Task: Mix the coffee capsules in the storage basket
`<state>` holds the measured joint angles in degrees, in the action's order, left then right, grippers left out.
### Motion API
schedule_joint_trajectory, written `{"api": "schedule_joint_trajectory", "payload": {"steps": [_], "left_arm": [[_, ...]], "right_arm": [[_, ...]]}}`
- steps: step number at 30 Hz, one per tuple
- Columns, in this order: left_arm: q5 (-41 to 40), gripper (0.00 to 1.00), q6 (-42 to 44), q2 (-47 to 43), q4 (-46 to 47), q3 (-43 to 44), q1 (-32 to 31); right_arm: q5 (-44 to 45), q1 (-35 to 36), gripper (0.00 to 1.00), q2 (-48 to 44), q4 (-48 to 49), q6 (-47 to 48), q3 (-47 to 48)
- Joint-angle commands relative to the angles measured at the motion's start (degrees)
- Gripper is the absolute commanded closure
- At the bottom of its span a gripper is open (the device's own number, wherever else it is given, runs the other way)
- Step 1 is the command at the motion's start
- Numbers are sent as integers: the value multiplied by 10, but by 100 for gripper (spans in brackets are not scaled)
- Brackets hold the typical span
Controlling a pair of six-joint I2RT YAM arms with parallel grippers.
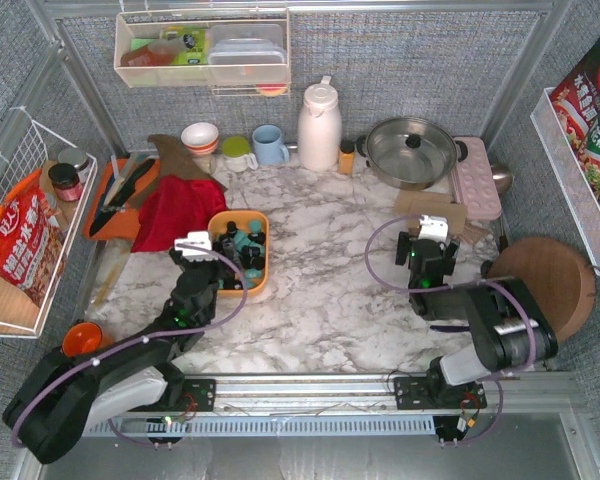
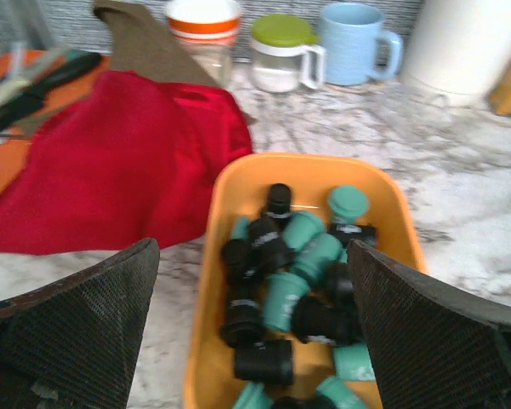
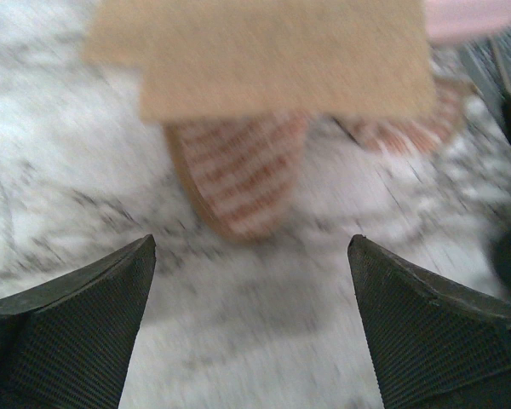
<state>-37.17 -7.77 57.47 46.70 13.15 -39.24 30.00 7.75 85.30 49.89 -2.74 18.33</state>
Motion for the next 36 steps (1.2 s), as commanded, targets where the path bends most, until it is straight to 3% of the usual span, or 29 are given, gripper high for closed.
{"api": "schedule_joint_trajectory", "payload": {"steps": [1, 3, 5, 6, 9, 11, 12, 14, 19, 24, 27, 28, 30, 31, 33, 36], "left_arm": [[-99, 1, 75, -41, 40, -30, 2], [-140, 1, 107, -54, 66, -50, 4], [-172, 1, 132, -57, 92, -67, 13], [-190, 1, 145, -56, 107, -73, 17], [-182, 1, 156, -41, 118, -94, 48], [-151, 1, 106, -15, 124, -121, 91], [-126, 1, 108, 7, 171, -132, 120], [-121, 1, 111, 33, 174, -120, 138], [-7, 1, 80, 85, 185, -90, 230], [78, 1, 109, 207, 355, -85, 270], [72, 1, 137, 247, 333, -50, 272], [112, 1, 142, 266, 358, -52, 283], [90, 0, 107, 313, 486, -85, 312], [128, 1, 56, 323, 513, -111, 346], [161, 1, 25, 320, 498, -105, 388], [163, 1, 16, 320, 374, -32, 403]], "right_arm": [[-123, -25, 1, 11, 20, 6, 14], [-145, -35, 1, 37, 42, 10, 24], [-137, -34, 1, 15, -35, 3, 45], [-140, -35, 1, 24, -12, 5, 42], [-136, -34, 1, 24, -9, 6, 40], [-138, -34, 1, 20, -22, 4, 43], [-139, -34, 1, 23, -14, 5, 42], [-138, -34, 1, 19, -22, 5, 44], [-139, -34, 1, 20, -22, 4, 44], [-139, -34, 1, 19, -23, 5, 43], [-138, -34, 1, 19, -23, 5, 43], [-139, -34, 1, 19, -23, 4, 43], [-138, -34, 1, 19, -23, 5, 43], [-138, -34, 1, 19, -23, 5, 43], [-138, -34, 1, 20, -23, 5, 43], [-139, -34, 1, 20, -23, 5, 44]]}}
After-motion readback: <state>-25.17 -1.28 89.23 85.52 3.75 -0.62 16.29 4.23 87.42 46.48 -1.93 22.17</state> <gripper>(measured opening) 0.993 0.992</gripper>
